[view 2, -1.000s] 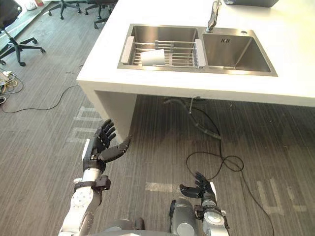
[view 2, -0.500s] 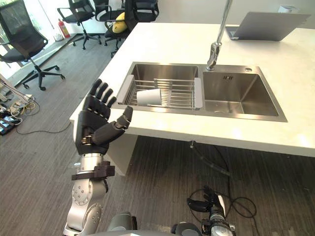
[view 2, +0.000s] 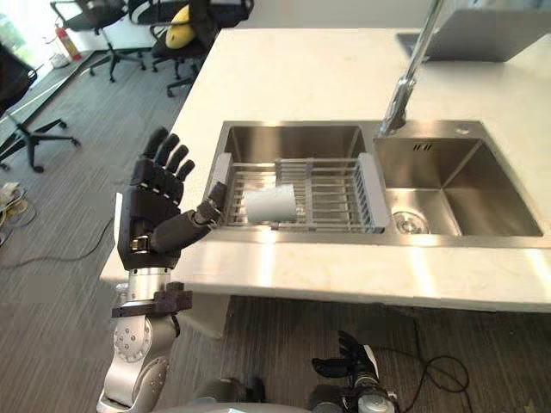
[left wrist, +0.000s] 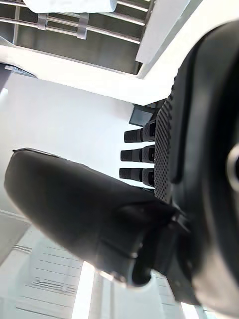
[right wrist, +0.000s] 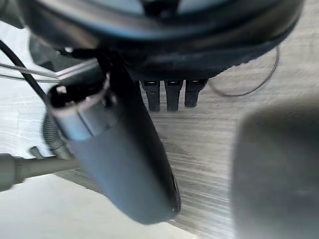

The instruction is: Walk over to the sink, pick up the cup, carry it to the dishwasher, place the cup inside the dishwasher, then close the dishwasher door

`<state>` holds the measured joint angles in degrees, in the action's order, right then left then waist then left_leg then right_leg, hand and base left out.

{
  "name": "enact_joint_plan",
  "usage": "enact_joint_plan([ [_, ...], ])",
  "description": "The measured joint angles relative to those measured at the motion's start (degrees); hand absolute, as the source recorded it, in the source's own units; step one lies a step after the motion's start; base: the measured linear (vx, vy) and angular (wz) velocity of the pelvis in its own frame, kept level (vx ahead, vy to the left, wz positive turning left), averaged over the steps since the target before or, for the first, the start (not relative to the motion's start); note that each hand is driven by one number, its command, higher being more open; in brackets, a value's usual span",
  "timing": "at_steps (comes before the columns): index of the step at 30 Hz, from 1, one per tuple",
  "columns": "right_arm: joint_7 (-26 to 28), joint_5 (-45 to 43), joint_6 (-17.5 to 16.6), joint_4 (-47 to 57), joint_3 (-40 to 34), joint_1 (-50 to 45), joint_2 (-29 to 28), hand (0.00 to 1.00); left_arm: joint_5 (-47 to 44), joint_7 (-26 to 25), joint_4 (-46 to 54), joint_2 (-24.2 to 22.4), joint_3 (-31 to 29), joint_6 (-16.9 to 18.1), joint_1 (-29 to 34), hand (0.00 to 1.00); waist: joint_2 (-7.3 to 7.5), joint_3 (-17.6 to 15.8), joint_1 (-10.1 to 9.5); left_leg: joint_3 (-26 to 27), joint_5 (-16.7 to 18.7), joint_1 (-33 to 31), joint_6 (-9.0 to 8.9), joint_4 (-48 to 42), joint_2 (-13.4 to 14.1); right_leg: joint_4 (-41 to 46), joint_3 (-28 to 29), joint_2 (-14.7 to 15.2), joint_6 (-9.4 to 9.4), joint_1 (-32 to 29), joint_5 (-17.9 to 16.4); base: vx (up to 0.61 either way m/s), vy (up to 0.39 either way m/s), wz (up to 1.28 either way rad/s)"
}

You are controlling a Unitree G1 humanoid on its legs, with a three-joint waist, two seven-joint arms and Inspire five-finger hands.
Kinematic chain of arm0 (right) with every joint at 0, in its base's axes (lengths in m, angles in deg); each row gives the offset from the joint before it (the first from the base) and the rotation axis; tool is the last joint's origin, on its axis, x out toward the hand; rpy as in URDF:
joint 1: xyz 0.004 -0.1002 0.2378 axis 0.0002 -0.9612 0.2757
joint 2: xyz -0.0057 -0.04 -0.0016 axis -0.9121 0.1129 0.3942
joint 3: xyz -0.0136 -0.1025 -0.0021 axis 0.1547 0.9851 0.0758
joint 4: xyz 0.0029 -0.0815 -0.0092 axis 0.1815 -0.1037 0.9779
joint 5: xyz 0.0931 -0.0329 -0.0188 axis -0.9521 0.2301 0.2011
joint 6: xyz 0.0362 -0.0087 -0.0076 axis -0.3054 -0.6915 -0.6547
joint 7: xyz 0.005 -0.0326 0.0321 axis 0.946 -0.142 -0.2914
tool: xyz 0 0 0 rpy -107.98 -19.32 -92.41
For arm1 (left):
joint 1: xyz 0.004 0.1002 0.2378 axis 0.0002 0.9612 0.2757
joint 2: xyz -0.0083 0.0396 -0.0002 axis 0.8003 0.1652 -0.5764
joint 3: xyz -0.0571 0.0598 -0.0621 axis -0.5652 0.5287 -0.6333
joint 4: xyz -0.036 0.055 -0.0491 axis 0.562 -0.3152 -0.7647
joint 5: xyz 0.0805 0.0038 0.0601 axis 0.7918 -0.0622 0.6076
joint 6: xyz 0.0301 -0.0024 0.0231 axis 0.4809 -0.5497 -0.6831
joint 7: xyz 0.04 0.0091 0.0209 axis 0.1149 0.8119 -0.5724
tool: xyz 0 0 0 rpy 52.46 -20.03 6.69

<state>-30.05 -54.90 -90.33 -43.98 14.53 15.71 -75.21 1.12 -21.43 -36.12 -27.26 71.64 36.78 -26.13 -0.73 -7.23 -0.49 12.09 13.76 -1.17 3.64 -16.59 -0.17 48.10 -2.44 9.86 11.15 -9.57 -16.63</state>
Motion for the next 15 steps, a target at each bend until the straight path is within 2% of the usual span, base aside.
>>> enact_joint_plan([
  [3, 0.1, 0.8, -0.1, -0.2, 0.0, 1.1, 0.0, 0.9, 0.5, 0.4, -0.6, -0.3, 1.6, 0.0, -0.1, 0.9, -0.28, -0.1, 0.36, -0.9, -0.1, 2.9, -0.32, 2.4, 1.7, -1.9, -4.5, -1.0, -5.86, -6.0, -3.2, 0.32, -0.094, 0.12],
  [5, 0.4, 0.8, -0.3, -0.1, 0.0, 1.6, 0.0, 0.9, 0.5, 0.7, -2.3, -0.5, 1.6, -0.4, -0.2, 0.9, -0.39, -0.1, 0.54, -1.3, 0.4, 3.9, -1.44, 1.9, 3.3, -9.3, -5.6, -2.4, -7.5, -9.1, -2.6, 0.3, -0.17, 0.09],
  [6, 0.4, 0.8, -0.4, 0.2, 0.2, 1.2, 0.0, 0.9, 0.5, 0.8, -3.1, -0.1, 1.4, -0.8, -0.2, 0.9, 0.61, 0.4, 0.59, -1.6, 1.5, 4.1, -3.77, 0.4, 3.3, -20.9, -5.9, -3.3, -9.28, -8.6, 4.5, 0.33, -0.209, 0.26],
  [7, 0.5, 0.7, -0.5, -0.2, -0.1, 0.8, 0.9, 0.9, 0.7, 1.3, -5.0, -0.5, 1.2, -1.3, -0.3, 0.9, -0.44, 0.5, 1.03, -3.0, 3.4, 4.8, -5.73, -1.6, 4.2, -22.7, -6.3, -3.7, -10.18, -7.5, 11.1, 0.41, -0.236, 0.26],
  [9, 0.5, 0.7, -0.4, -0.9, -1.2, 0.9, 2.5, 0.9, 0.8, 1.5, -6.6, -1.3, 1.2, -2.7, -0.3, 0.9, -2.67, 1.2, 0.8, -4.3, 3.0, 4.6, -5.81, -3.0, 6.0, -25.5, -6.8, -5.6, -10.91, -4.9, 10.6, 0.32, -0.175, 0.07],
  [10, 0.6, 0.7, -0.4, -0.9, -2.2, 0.6, 3.0, 0.9, 2.6, 1.9, -6.8, -1.2, 1.2, -3.2, -0.7, 0.9, -3.25, 1.4, 0.89, -5.5, 2.0, 4.6, -5.87, -3.0, 6.4, -26.6, -7.5, -6.1, -11.35, -3.7, 10.4, 0.25, -0.162, 0.04],
  [11, 0.6, 0.7, -0.4, -0.9, -2.3, 0.5, 3.1, 0.9, 3.0, 2.1, -6.8, -1.1, 1.2, -3.2, -0.9, 0.9, -3.29, 1.5, 0.95, -5.7, 1.7, 4.7, -6.0, -3.1, 6.4, -26.8, -7.7, -6.1, -11.44, -3.5, 10.3, 0.26, -0.193, 0.34],
  [12, 0.6, 0.6, -0.4, -0.8, -2.8, -0.3, 3.5, 0.9, 5.4, 3.3, -6.8, -0.2, 1.1, -3.5, -2.3, 0.9, -3.3, 1.4, 1.33, -7.1, -0.1, 4.3, -7.51, -4.6, 6.7, -28.8, -9.1, -6.2, -11.5, -1.4, 10.2, 0.18, -0.15, 0.36],
  [13, 0.5, 0.6, -0.5, -0.9, -3.0, -0.7, 3.7, 0.9, 6.3, 3.7, -6.8, 0.3, 1.1, -3.5, -3.0, 0.9, -3.27, 1.4, 1.3, -7.3, -0.6, 3.8, -8.14, -6.1, 6.8, -29.9, -9.5, -6.2, -11.51, -0.2, 10.2, 0.15, -0.113, 0.5],
  [14, 0.6, 0.3, -0.6, -1.1, -3.3, -1.7, 3.5, 0.9, 7.6, 4.2, -6.8, 1.4, 0.9, -3.5, -4.2, 0.9, -3.52, 1.0, 1.43, -7.8, -1.7, 2.5, -9.0, -10.9, 7.2, -31.9, -10.4, -6.3, -11.52, 2.5, 10.2, 0.13, -0.064, 0.37],
  [15, 0.9, 0.2, -0.5, -1.1, -3.2, -3.2, 3.4, 0.9, 9.2, 4.3, -6.9, 2.4, 0.5, -3.5, -5.3, 0.9, -3.15, 0.3, 1.31, -8.3, -3.5, 0.9, -9.79, -16.9, 7.4, -34.1, -10.9, -6.0, -11.78, 5.7, 10.5, 0.12, -0.039, 0.31],
])
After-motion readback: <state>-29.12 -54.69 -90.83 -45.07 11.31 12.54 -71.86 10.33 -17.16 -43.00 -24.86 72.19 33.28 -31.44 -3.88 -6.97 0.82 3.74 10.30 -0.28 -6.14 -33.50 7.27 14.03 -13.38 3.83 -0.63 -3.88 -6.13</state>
